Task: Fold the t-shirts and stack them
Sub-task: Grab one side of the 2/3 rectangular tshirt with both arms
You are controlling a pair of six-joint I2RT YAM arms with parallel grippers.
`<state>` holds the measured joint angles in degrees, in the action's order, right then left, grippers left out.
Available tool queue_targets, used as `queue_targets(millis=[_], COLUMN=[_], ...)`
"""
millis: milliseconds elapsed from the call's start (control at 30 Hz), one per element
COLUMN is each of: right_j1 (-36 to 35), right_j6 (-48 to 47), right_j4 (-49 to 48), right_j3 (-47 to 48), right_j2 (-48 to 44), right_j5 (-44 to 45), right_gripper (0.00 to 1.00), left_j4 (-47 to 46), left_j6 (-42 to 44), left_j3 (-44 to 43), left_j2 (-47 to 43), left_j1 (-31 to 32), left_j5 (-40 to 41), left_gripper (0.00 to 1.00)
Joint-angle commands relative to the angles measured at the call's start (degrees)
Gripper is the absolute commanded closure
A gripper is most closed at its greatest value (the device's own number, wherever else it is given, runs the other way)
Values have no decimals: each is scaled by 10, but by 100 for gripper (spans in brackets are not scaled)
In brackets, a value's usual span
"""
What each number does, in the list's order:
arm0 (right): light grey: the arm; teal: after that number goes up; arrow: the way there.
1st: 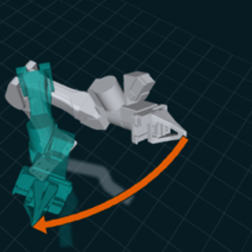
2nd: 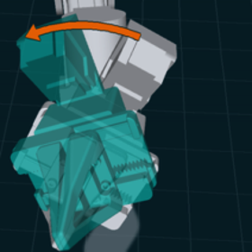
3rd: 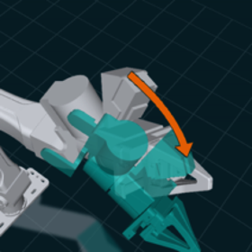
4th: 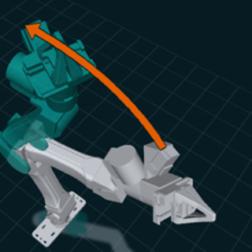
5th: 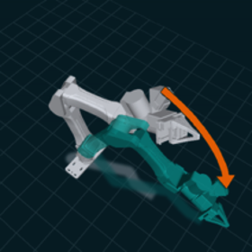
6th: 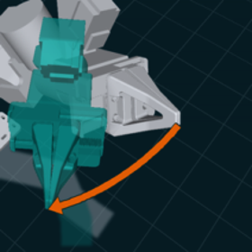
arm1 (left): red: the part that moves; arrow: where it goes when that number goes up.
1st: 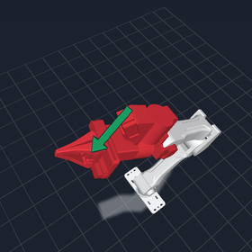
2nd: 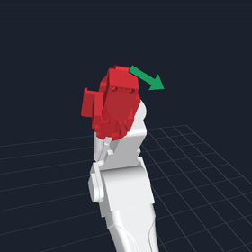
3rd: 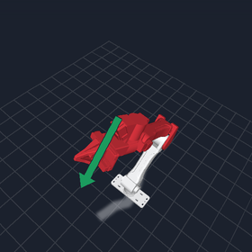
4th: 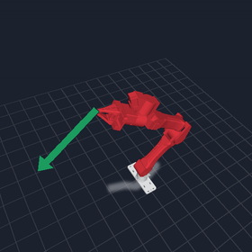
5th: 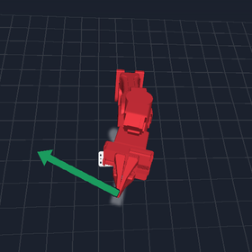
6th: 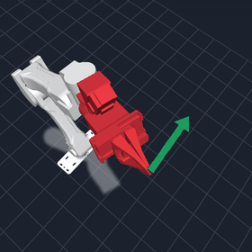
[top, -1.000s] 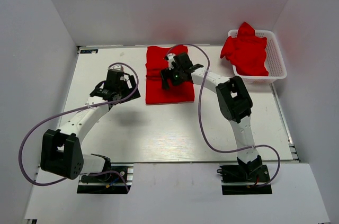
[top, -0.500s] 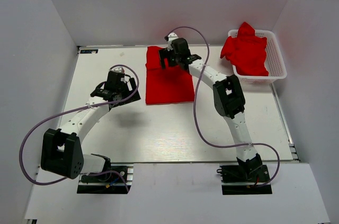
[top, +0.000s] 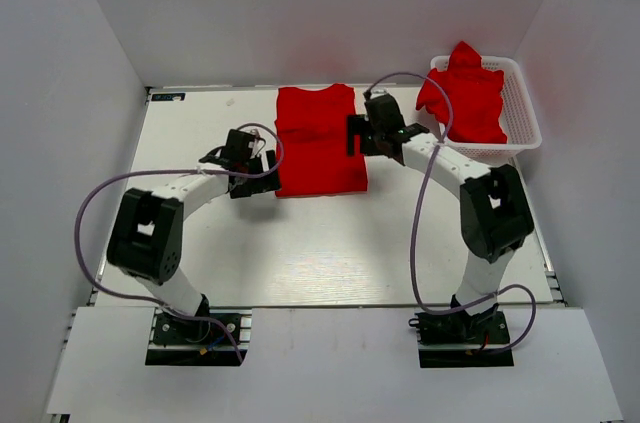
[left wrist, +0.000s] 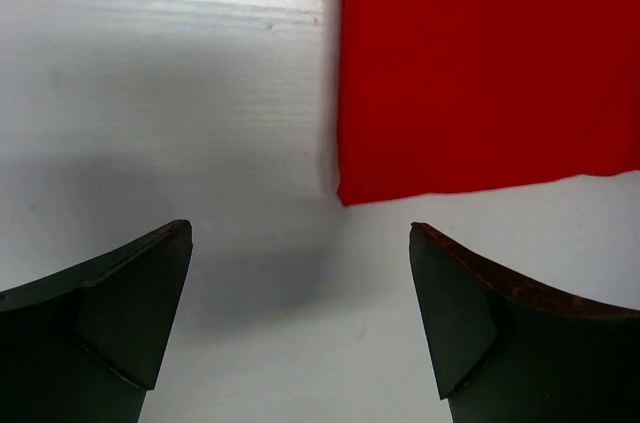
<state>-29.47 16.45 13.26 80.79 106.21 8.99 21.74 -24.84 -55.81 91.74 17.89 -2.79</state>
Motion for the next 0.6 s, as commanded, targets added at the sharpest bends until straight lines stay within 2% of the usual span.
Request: queue_targets(millis=[0, 200, 233, 267, 467, 567], right_j1=[12, 22, 23, 23, 25, 23], right_j6=[44, 51, 49, 49, 49, 52], right_j4=[55, 69, 62, 64, 47, 48], right_j3=[-65, -79, -78, -76, -73, -73], right_j2=[-22, 7, 11, 22, 48, 56], right_j5=[2, -33, -40, -48, -63, -68], right_gripper=[14, 20, 20, 22, 32, 46], left_j4=[-34, -13, -23, -23, -40, -40], left_j6=[23, 29, 29, 29, 29, 29], left_j3=[-39, -87, -87, -87, -87, -92], left_j2=[35, 98, 99, 107, 156, 165], left_j1=[20, 38, 38, 38, 50, 50], left_j5=[-29, 21, 21, 26, 26, 21], left_gripper=[0, 3, 6, 12, 32, 41])
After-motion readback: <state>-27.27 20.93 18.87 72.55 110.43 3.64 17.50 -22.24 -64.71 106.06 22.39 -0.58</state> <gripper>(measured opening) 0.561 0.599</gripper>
